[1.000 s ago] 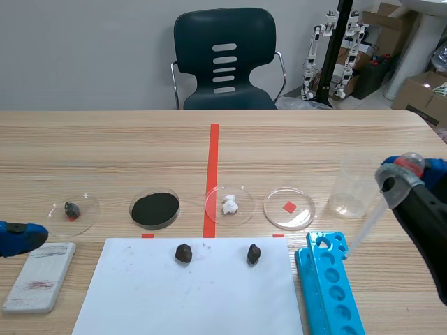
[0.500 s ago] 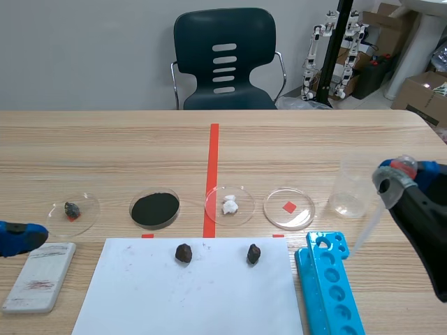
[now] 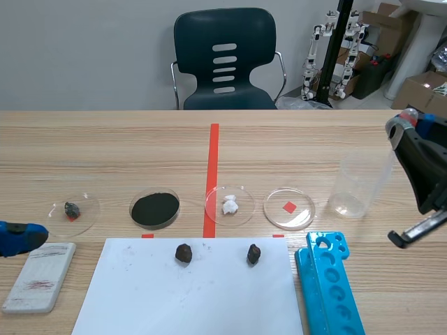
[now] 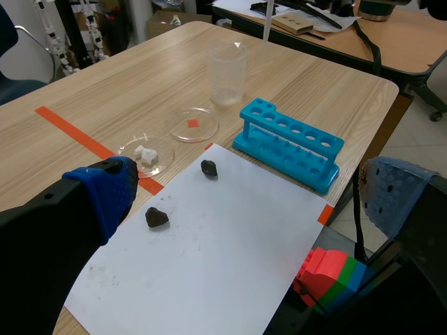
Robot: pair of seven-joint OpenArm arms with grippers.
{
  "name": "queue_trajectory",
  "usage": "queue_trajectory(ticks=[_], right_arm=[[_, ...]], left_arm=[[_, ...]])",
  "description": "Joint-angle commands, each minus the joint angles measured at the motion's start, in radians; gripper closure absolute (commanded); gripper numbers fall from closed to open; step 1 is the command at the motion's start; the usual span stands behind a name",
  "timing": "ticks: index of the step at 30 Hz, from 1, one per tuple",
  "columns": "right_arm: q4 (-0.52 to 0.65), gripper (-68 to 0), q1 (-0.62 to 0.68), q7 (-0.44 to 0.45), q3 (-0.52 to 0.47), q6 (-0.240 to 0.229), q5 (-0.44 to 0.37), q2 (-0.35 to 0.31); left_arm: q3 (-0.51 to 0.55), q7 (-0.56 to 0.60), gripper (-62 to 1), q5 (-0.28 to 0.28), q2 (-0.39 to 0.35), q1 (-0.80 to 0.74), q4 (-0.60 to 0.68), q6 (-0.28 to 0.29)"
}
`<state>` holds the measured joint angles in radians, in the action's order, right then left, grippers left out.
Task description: Put the dropper in the beaker
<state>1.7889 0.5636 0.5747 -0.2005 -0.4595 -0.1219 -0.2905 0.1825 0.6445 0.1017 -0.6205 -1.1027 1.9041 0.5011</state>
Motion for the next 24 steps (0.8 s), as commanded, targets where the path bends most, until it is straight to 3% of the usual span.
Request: queue_trajectory(ticks=[1, 7, 15, 24], right_arm=[[-0.005, -1.1, -0.039, 0.012, 0.003, 0.013, -0.018, 0.000], [-0.087, -1.1, -0.177, 0.011, 0.014, 0.036, -0.022, -0.001], [-0.204, -1.1, -0.328, 0.010, 0.111, 0.129, -0.022, -0.006], [-0.387, -1.1, -0.433, 0.010, 0.212, 0.183, -0.022, -0.005]], left_arm=[[-0.004, 0.016, -62.3, 0.010, 0.008, -0.008, 0.008, 0.003], [-0.004, 0.016, -62.3, 0.010, 0.008, -0.008, 0.008, 0.003], [-0.004, 0.016, -62.3, 0.010, 0.008, -0.008, 0.008, 0.003], [-0.004, 0.016, -62.3, 0.010, 0.008, -0.008, 0.008, 0.003]])
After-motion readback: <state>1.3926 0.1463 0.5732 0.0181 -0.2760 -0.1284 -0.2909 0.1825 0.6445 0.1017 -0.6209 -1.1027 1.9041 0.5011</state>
